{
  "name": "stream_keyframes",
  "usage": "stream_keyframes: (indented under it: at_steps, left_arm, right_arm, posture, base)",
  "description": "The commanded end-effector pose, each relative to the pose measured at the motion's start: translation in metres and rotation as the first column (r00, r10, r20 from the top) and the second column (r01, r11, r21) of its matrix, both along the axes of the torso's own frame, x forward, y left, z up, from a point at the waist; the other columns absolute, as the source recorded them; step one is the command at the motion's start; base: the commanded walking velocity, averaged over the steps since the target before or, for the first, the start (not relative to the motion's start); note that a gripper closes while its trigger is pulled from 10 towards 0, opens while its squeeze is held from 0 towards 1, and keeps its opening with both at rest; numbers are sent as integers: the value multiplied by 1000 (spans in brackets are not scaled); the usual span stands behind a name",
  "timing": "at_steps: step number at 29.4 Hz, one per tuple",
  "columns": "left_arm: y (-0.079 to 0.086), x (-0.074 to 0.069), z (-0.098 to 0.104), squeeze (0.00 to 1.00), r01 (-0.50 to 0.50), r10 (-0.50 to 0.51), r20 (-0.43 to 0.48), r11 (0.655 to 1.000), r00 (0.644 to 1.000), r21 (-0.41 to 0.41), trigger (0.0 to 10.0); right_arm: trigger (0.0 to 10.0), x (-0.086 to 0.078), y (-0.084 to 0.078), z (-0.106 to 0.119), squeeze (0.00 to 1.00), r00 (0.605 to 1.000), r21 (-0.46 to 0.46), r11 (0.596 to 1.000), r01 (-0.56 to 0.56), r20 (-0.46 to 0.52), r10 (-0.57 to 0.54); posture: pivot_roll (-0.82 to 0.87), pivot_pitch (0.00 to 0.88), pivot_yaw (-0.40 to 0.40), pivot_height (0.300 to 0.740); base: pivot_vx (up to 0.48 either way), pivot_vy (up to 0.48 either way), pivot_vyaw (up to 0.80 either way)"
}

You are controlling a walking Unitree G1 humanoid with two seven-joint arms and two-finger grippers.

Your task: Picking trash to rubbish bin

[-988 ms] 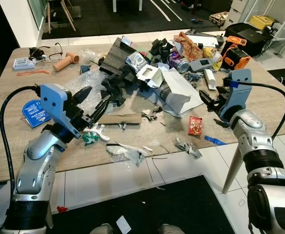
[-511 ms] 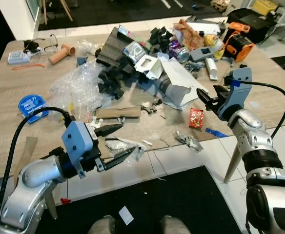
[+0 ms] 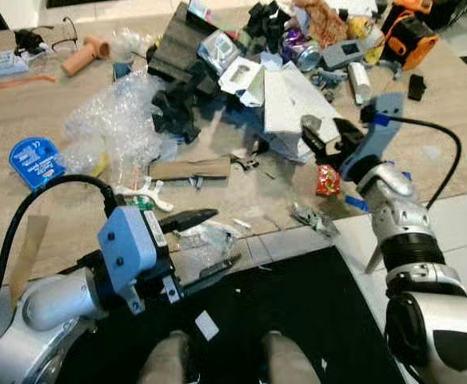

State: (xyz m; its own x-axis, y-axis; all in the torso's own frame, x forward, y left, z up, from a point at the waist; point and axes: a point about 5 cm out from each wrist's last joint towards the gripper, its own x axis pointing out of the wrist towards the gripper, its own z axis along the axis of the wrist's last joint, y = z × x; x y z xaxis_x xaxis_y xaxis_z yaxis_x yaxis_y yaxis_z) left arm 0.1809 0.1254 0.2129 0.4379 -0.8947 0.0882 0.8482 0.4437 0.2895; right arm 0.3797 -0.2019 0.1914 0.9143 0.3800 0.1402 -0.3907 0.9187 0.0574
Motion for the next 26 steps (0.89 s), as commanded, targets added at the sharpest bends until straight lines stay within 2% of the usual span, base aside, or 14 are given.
stream_keyframes:
  at_steps: [1, 7, 11, 15, 19, 20, 22, 26]
  left_arm:
    - [0, -5, 0, 0, 7, -6, -19, 1000, 1000, 23, 10000]
    - [-2, -7, 1, 0, 10, -10, -24, 1000, 1000, 21, 10000]
    - [-5, -9, 2, 0, 11, -10, -34, 1000, 999, 20, 10000]
    - [-7, -10, 1, 0, 10, -10, -48, 1000, 999, 16, 10000]
    - [-9, -10, 1, 0, 12, -11, -52, 1000, 999, 13, 10000]
    - [-10, -10, 0, 0, 13, -12, -55, 1000, 998, 10, 10000]
    - [-11, -9, -1, 0, 12, -11, -56, 1000, 998, 15, 10000]
    - [-11, -8, 0, 0, 10, -9, -52, 1000, 999, 14, 10000]
  right_arm:
    - [10000, -1, 7, -1, 1000, 999, 5, 999, -51, -1, 51]
    - [10000, -4, 11, 1, 1000, 993, 4, 993, -119, 13, 119]
    - [10000, -6, 9, 16, 1000, 986, 38, 987, -156, 71, 153]
    - [10000, -7, 4, 51, 1000, 969, 129, 972, -196, 178, 171]
    - [10000, -8, 2, 60, 1000, 963, 152, 967, -206, 207, 172]
    - [10000, -8, -2, 70, 1000, 959, 187, 961, -204, 233, 158]
    - [10000, -7, -6, 74, 1000, 961, 217, 957, -193, 239, 139]
    - [10000, -6, -11, 66, 1000, 977, 232, 962, -144, 189, 100]
  posture:
    - [-55, 272, 6, 740]
    - [-51, 283, 7, 740]
    - [-51, 287, 7, 740]
    - [-55, 287, 4, 740]
    - [-56, 287, 3, 740]
    - [-58, 286, -1, 740]
    - [-60, 285, -2, 740]
    - [-64, 282, -10, 740]
  base:
    - [0, 0, 0]
    - [0, 0, 0]
    - [0, 0, 0]
    - [0, 0, 0]
    - [0, 0, 0]
    - [0, 0, 0]
    - [0, 0, 0]
    - [0, 0, 0]
